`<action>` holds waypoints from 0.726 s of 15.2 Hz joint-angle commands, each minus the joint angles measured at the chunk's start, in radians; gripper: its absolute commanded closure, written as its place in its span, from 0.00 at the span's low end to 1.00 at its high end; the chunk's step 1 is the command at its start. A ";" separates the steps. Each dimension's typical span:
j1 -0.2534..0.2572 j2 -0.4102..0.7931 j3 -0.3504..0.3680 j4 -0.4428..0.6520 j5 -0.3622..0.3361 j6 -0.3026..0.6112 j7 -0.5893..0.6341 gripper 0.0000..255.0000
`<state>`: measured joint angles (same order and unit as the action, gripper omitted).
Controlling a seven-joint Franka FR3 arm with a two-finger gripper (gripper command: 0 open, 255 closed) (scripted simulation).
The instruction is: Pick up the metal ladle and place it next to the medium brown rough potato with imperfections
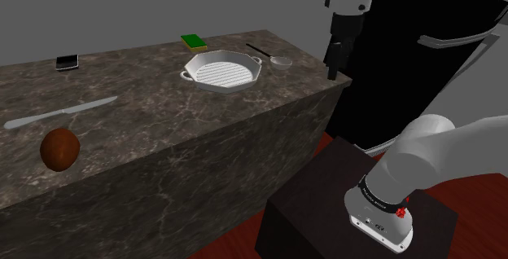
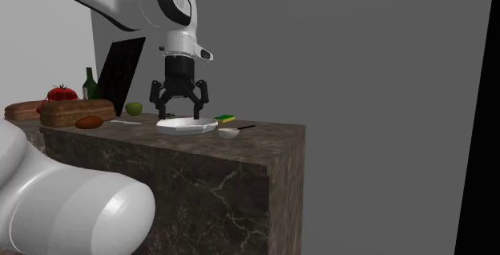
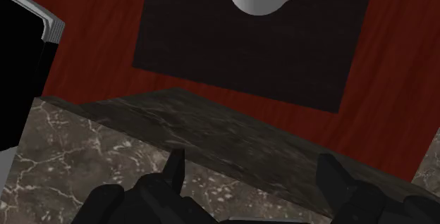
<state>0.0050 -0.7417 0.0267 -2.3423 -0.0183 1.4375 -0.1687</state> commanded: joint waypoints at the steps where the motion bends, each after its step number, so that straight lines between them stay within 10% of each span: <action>1: 0.000 0.000 0.000 0.000 0.000 0.000 0.000 0.00; 11: -0.040 0.307 -0.017 0.129 0.035 0.278 0.085 0.00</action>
<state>-0.0306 -0.4611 0.0125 -2.2287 0.0133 1.6926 -0.0921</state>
